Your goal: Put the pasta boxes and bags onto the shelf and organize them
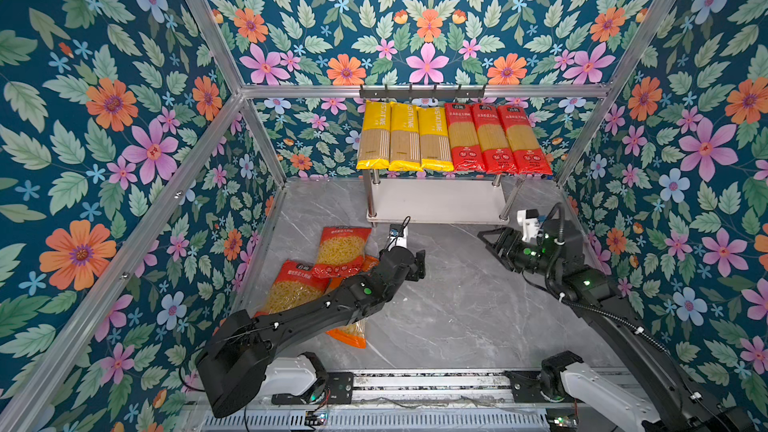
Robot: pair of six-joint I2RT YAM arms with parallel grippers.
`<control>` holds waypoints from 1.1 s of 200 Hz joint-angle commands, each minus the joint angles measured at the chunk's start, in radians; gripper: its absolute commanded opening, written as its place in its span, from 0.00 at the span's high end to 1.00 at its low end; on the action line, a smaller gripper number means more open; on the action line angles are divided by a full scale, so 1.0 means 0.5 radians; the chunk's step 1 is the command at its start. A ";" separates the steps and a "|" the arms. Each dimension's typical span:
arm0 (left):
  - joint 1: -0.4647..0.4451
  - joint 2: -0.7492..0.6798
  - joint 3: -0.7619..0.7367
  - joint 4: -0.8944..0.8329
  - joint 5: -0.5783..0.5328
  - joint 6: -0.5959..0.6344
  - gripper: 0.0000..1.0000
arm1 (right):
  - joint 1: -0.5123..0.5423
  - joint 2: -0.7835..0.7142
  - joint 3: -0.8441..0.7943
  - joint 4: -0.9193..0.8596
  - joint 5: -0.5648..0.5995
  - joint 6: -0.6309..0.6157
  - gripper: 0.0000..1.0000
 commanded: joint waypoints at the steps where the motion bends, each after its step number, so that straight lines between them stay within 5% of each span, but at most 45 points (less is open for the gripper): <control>1: 0.058 -0.105 -0.083 -0.138 0.053 -0.081 0.22 | 0.238 -0.016 -0.203 0.122 0.440 0.055 0.40; 48: 0.276 -0.352 -0.278 -0.349 0.062 -0.267 0.21 | 0.668 0.302 -0.411 0.372 0.664 0.145 0.41; 92: 0.477 -0.525 -0.385 -0.540 -0.015 -0.386 0.22 | 0.930 0.876 -0.253 0.620 0.644 0.180 0.41; 151: 0.769 -0.730 -0.397 -0.681 0.047 -0.319 0.21 | 1.113 1.581 0.226 0.962 0.493 0.264 0.42; 220: 0.963 -0.908 -0.405 -0.792 -0.013 -0.258 0.21 | 1.088 2.104 1.124 0.524 0.429 0.060 0.41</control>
